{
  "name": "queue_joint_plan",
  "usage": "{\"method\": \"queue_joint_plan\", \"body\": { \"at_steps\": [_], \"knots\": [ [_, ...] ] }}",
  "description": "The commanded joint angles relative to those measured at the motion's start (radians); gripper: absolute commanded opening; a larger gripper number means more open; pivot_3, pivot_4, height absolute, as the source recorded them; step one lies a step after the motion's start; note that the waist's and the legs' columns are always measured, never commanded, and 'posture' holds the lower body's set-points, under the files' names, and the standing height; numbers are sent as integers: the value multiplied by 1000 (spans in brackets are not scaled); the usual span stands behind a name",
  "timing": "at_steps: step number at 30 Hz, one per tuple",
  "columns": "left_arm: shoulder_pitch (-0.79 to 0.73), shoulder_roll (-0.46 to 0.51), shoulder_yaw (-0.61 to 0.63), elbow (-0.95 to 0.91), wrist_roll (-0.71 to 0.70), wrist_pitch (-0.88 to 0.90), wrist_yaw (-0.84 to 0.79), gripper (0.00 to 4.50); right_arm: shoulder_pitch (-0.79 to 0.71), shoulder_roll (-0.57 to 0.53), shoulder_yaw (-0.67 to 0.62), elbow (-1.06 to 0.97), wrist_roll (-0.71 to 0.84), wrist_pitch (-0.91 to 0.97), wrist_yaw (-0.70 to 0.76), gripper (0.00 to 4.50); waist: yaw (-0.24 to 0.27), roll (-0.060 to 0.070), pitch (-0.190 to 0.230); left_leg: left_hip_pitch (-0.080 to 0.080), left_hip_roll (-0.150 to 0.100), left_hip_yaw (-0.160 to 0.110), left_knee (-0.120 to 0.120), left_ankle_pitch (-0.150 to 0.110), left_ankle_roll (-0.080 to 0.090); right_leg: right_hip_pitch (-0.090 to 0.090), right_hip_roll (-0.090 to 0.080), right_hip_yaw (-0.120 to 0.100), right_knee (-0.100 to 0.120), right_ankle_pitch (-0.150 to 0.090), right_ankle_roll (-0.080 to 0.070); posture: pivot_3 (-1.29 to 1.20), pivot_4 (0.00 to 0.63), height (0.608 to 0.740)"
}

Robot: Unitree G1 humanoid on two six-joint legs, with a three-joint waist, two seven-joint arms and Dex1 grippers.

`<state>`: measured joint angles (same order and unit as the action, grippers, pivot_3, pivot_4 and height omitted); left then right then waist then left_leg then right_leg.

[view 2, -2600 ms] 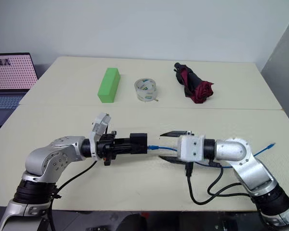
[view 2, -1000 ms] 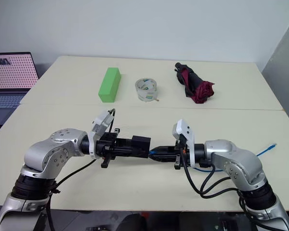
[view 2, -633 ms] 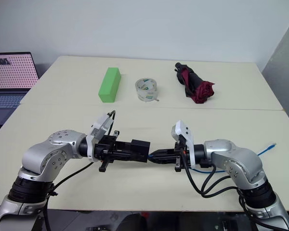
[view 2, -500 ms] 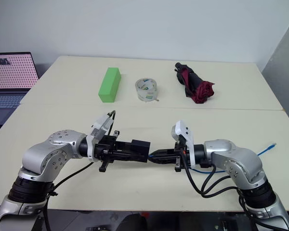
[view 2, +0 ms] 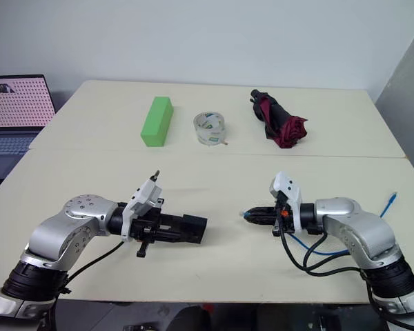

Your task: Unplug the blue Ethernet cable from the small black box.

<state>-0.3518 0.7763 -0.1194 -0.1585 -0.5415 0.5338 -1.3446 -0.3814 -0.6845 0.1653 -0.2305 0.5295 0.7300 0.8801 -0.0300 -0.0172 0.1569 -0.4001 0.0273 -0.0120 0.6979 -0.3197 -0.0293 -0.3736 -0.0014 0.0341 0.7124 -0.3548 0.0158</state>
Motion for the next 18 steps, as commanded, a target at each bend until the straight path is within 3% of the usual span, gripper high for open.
{"method": "queue_joint_plan", "body": {
  "at_steps": [1,6,8,12,18],
  "knots": [
    [-6,-22,33,8,4,-21,38,774,-45,43,-22,152,-162,-149,-135,27,0,0,0,0,0,0,0,0,0,0,0,0,0,0,0,0,150,740],
    [-23,-66,35,36,35,-51,104,774,-138,104,-23,435,-372,-322,-339,27,-2,0,0,0,0,2,0,2,-3,-1,0,1,1,0,0,0,150,740],
    [-27,-86,41,48,49,-64,140,774,-158,107,-29,493,-404,-367,-355,734,-2,0,0,0,1,3,0,2,-3,-2,0,1,1,0,0,0,150,740],
    [-29,-126,58,84,85,-100,223,774,-159,95,-51,481,-402,-391,-312,1593,0,0,0,0,1,4,0,2,-4,-2,0,2,1,0,0,0,150,740],
    [-5,-196,112,139,162,-190,403,774,-84,-18,-110,207,-283,-272,-131,3034,1,2,1,0,1,5,0,2,-3,-2,0,3,1,0,0,0,150,740]
  ]
}}
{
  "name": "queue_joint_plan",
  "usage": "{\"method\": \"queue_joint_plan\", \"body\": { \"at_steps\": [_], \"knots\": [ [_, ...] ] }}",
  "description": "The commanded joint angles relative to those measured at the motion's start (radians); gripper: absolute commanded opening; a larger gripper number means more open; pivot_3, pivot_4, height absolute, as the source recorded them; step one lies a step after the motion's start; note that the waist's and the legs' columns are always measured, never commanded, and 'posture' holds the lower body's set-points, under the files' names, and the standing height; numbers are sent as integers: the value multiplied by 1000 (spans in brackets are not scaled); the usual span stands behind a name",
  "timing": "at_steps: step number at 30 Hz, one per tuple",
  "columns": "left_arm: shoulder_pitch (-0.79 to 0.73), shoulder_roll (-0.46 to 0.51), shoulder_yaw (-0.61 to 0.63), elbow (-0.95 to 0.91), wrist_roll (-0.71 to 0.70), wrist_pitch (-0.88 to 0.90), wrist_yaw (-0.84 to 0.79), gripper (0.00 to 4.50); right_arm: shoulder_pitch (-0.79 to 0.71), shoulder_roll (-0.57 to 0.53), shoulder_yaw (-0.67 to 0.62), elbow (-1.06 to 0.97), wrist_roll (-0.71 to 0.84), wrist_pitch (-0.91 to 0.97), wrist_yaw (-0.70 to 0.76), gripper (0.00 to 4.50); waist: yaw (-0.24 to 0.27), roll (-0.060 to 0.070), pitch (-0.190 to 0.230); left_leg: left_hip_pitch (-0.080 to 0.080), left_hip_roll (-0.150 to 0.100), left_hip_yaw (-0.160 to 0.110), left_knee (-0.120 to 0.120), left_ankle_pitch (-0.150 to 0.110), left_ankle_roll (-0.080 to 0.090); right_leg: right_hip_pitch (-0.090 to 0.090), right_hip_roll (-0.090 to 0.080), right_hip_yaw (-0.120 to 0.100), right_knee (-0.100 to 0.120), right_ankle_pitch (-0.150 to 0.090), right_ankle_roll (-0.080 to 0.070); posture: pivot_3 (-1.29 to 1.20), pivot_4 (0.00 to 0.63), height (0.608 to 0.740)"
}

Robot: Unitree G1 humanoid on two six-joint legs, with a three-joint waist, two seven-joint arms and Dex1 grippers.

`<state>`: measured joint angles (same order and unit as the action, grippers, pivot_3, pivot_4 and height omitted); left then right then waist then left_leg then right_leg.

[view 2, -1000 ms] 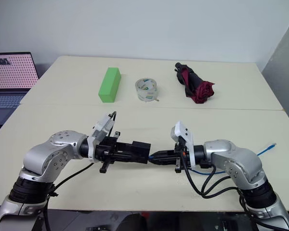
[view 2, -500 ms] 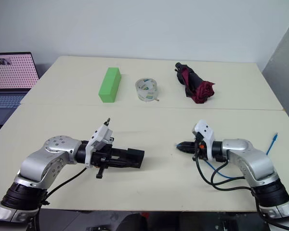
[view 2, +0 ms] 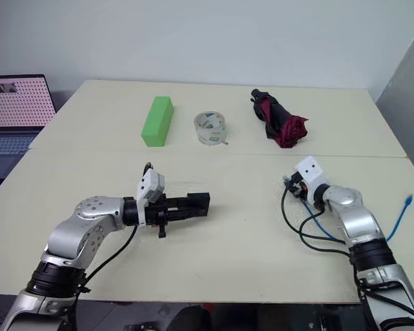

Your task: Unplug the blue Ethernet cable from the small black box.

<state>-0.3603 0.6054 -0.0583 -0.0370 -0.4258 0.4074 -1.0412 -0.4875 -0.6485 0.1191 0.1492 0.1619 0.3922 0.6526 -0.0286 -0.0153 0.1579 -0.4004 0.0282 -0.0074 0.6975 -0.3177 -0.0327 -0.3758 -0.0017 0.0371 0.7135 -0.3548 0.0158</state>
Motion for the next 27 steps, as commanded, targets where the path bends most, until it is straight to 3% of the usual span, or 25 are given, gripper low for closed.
{"method": "queue_joint_plan", "body": {
  "at_steps": [1,3,7,14,20,22,27],
  "knots": [
    [5,-35,56,30,65,-82,128,774,34,-64,-73,-214,112,88,123,3236,0,0,0,0,0,0,0,0,0,0,0,0,0,0,0,0,150,740],
    [4,-65,81,61,74,-109,183,774,59,-83,-86,-315,184,134,181,3714,-1,0,0,0,0,-1,0,0,0,0,0,-1,0,0,0,0,150,740],
    [5,-135,155,171,133,-261,342,774,57,-36,-47,-519,290,217,205,3714,-4,0,0,0,1,-1,0,0,0,0,1,-1,0,0,0,0,150,740],
    [-13,-211,185,352,236,-455,529,774,-19,77,57,-559,263,268,149,3714,3,-1,0,0,-1,-1,1,0,0,1,-1,-1,1,0,0,0,150,740],
    [1,-253,186,451,261,-509,583,774,-36,92,99,-547,237,269,151,3714,3,-2,-1,0,-1,-2,1,0,0,1,-2,-3,0,0,0,0,150,740],
    [10,-258,188,466,256,-517,579,1476,-36,93,103,-547,233,272,149,3731,2,-2,-1,0,-1,-2,1,0,0,1,-2,-3,0,0,0,0,150,740],
    [57,-250,203,420,217,-482,549,2476,-33,101,106,-554,228,283,142,3731,-1,-2,-1,1,-1,-2,1,0,0,1,-2,-3,1,0,0,0,150,740]
  ]
}}
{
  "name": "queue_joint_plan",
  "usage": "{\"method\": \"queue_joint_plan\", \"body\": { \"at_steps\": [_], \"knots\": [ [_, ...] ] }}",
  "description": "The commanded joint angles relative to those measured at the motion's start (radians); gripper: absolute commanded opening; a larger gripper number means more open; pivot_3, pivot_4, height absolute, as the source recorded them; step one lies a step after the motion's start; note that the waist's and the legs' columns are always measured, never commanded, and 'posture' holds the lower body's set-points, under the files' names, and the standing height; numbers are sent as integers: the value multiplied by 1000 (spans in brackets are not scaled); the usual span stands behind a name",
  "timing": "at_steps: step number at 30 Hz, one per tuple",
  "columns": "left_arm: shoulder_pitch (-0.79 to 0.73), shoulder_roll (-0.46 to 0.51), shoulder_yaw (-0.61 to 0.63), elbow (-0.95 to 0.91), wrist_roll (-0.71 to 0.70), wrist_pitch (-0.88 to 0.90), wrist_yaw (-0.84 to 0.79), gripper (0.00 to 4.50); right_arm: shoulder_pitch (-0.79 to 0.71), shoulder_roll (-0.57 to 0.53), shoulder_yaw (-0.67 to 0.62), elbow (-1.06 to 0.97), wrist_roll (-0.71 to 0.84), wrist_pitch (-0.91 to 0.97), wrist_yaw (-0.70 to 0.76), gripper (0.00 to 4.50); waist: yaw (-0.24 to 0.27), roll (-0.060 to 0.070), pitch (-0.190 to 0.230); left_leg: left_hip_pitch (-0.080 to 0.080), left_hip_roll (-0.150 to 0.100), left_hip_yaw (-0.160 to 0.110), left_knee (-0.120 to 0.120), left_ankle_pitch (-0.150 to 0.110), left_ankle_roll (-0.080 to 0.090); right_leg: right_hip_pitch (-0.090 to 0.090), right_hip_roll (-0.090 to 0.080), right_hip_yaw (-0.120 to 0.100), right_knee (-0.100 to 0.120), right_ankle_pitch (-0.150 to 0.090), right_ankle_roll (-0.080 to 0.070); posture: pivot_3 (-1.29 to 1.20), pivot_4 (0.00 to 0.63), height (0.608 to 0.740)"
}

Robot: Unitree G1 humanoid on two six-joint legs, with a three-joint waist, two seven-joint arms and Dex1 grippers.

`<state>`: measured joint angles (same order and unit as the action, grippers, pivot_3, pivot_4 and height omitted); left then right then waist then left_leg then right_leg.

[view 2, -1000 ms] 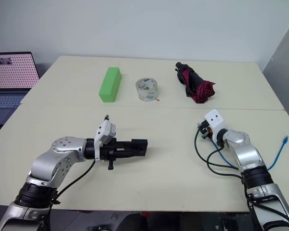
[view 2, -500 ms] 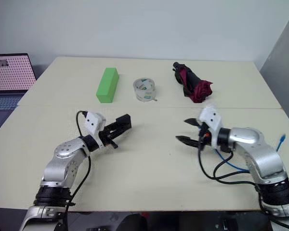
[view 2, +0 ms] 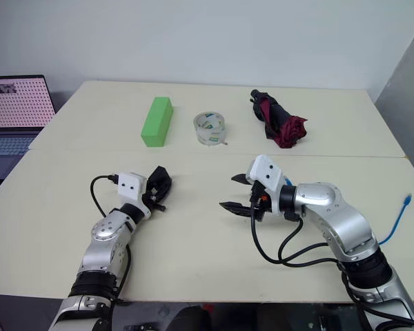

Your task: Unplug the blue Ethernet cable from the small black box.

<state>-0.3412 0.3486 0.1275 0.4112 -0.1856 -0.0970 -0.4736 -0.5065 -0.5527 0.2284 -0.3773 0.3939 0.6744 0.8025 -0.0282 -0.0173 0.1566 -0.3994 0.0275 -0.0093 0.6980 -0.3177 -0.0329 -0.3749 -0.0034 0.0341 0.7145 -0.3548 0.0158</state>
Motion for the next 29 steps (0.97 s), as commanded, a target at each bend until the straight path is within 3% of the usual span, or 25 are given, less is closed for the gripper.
{"method": "queue_joint_plan", "body": {
  "at_steps": [1,6,10,15,20,29],
  "knots": [
    [51,12,18,-42,-25,28,-22,2725,-13,8,-2,-30,-4,3,-10,3731,-2,0,0,0,0,0,0,0,0,0,0,0,0,0,0,0,150,740],
    [147,45,1,-183,-17,103,-37,3834,15,13,0,-46,-13,16,-24,3731,-3,0,0,0,0,0,-1,0,0,0,0,0,0,0,0,0,150,740],
    [248,108,-18,-332,19,169,-47,3834,73,-4,-14,-71,-18,21,-38,3731,-4,0,0,0,0,0,-1,0,0,0,0,0,-1,0,0,0,150,740],
    [325,218,6,-495,-17,271,-116,3834,175,-63,-129,-105,15,27,-42,3731,-2,0,0,0,0,-1,-1,0,0,1,0,0,-1,0,0,0,150,740],
    [283,316,72,-578,-131,396,-202,3834,255,-122,-242,-83,22,16,-43,3731,-1,0,0,0,0,-2,-1,-2,4,1,0,-1,-1,0,0,0,150,740],
    [245,423,81,-635,-212,513,-333,3834,343,-196,-382,-39,40,5,-24,3731,-1,0,1,0,0,-2,-2,-2,3,1,0,-1,-2,0,0,0,150,740]
  ]
}}
